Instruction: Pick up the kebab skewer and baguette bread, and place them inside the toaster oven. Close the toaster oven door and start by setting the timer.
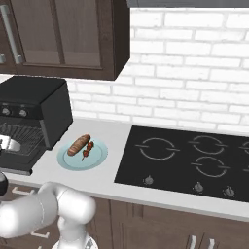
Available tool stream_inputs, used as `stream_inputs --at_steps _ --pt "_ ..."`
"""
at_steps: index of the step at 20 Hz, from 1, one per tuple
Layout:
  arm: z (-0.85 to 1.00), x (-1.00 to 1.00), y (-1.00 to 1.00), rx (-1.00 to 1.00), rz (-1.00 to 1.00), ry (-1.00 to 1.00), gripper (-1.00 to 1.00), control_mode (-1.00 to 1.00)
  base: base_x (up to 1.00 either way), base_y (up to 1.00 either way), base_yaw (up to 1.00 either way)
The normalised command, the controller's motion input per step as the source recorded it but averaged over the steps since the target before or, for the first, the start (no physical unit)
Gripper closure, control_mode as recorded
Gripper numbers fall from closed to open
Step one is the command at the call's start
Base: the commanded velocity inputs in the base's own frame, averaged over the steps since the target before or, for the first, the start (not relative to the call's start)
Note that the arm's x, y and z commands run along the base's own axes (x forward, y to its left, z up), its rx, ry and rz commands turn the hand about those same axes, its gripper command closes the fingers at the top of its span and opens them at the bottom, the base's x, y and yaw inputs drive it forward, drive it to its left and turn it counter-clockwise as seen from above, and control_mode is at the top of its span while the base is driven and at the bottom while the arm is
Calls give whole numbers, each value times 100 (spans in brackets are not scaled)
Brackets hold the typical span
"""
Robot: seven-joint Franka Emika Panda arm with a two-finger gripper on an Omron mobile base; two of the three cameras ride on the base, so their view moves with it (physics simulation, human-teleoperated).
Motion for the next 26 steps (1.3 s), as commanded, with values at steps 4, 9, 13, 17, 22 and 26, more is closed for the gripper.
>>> stream_inputs --at_steps 4,9,13,17,22,26 --pt "-54 -67 0 0 0 2 -100 -100 0 0 0" --pt "-41 -59 0 0 0 1 -100 -100 0 0 0" --pt "-8 -27 0 0 0 2 -100 -100 0 0 0" --pt "5 -11 -6 0 0 0 -100 -100 0 0 0" --pt "68 -7 -59 8 0 0 -100 -100 0 0 0" --pt "67 -7 -98 10 -4 3 -100 -100 0 0 0"
